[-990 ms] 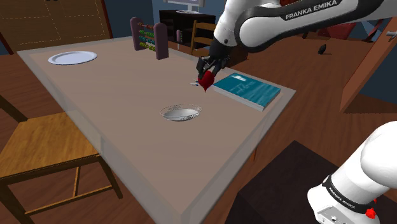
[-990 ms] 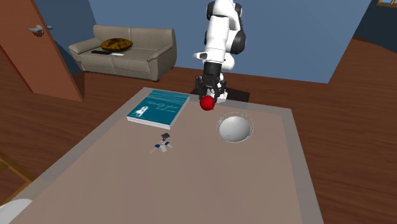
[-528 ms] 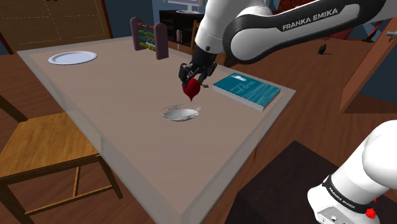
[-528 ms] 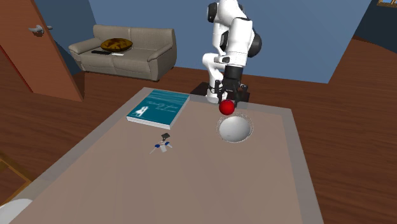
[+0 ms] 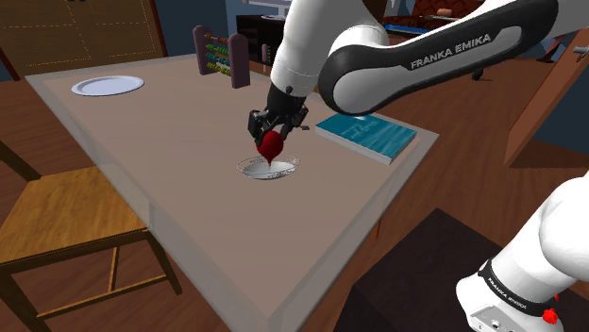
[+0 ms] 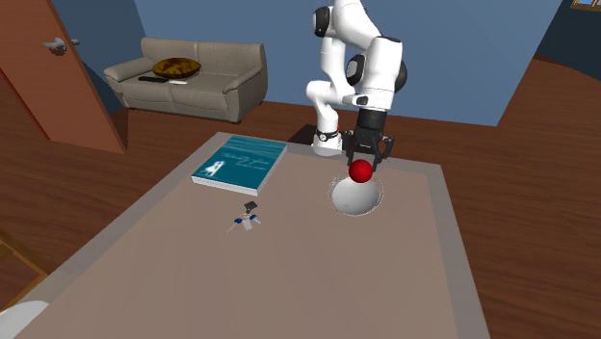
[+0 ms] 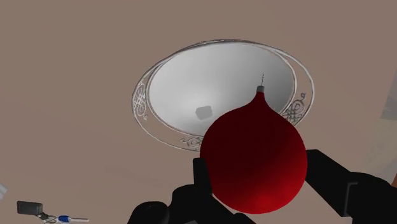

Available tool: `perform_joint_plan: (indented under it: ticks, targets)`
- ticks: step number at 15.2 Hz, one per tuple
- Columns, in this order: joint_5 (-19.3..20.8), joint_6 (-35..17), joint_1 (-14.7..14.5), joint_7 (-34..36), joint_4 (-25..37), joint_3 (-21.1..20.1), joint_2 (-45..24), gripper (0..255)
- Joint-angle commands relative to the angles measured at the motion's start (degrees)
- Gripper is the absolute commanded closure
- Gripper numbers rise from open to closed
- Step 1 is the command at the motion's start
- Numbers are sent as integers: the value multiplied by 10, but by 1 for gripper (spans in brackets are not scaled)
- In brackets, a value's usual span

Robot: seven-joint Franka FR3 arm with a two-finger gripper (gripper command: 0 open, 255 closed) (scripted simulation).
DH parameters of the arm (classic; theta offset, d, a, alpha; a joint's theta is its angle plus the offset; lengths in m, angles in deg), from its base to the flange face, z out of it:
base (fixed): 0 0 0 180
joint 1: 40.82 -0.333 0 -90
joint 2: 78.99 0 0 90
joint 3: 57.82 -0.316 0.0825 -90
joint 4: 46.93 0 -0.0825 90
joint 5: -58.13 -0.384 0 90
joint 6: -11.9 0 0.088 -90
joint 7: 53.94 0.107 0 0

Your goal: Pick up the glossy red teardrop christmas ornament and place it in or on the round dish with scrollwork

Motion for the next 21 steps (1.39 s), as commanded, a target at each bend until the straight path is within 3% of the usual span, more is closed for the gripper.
perform_joint_plan:
  ticks: [1,7,15,16,21]
  targets:
    - [8,-12,0,8,-7,-1,-7,255]
    - [34,-54,-1,31,-35,0,-26,255]
    - [34,-54,-1,31,-35,0,-26,255]
    - [34,-54,-1,31,-35,0,-26,0]
    - [34,-54,-1,31,-35,0,-26,0]
